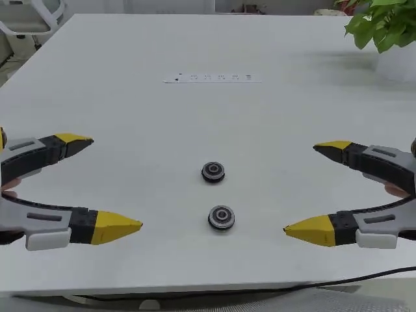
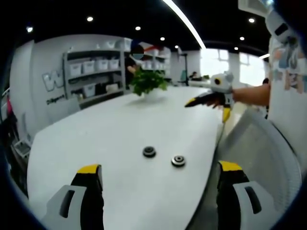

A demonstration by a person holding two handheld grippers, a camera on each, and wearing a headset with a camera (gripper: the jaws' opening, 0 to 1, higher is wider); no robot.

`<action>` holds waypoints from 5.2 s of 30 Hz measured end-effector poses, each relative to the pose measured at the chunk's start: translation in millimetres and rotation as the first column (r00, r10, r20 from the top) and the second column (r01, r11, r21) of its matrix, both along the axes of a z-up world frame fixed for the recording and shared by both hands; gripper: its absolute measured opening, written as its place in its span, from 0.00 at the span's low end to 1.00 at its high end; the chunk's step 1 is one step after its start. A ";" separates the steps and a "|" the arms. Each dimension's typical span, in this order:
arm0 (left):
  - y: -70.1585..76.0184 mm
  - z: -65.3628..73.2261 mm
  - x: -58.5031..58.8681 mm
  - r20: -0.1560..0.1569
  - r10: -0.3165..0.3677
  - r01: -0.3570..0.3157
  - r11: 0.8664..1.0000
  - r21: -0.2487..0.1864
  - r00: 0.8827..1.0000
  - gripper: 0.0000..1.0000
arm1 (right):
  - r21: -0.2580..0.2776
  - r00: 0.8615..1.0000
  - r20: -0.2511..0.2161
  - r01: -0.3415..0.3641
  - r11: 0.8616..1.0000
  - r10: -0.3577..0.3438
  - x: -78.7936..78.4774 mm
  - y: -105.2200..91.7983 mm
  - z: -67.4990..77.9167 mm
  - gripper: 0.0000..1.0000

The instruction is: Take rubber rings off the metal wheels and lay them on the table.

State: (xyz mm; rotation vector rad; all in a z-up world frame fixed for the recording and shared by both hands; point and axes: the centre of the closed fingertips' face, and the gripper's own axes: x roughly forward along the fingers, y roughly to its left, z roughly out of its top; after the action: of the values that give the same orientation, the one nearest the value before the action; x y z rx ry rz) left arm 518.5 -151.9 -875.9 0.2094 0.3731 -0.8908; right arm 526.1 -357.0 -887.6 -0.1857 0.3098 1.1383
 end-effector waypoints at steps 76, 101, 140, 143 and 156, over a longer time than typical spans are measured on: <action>-35.9 -23.4 35.8 -0.035 -0.119 0.121 0.990 0.076 0.992 0.96 | -0.095 0.996 0.039 -0.081 0.992 0.085 30.2 29.8 -26.0 0.83; -60.4 -58.1 44.5 -0.101 -0.188 0.200 0.971 0.128 0.977 0.87 | -0.147 0.992 -0.007 -0.126 0.981 0.127 35.3 40.3 -64.0 0.72; -97.1 -96.7 33.7 -0.189 -0.277 0.306 0.941 0.144 0.942 0.63 | -0.187 0.981 -0.070 -0.191 0.964 0.181 29.5 56.0 -104.7 0.50; -100.4 -99.7 31.8 -0.204 -0.284 0.315 0.939 0.139 0.937 0.60 | -0.191 0.980 -0.075 -0.194 0.962 0.183 29.5 56.4 -107.1 0.50; -112.1 -107.8 31.5 -0.228 -0.295 0.328 0.937 0.123 0.928 0.48 | -0.200 0.976 -0.083 -0.216 0.956 0.203 26.3 60.3 -111.6 0.48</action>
State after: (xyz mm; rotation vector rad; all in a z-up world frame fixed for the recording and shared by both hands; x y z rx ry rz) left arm 549.9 -264.0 -983.7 0.3313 0.6177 -1.2047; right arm 552.3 -296.8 -999.3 -0.3758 0.4733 1.3230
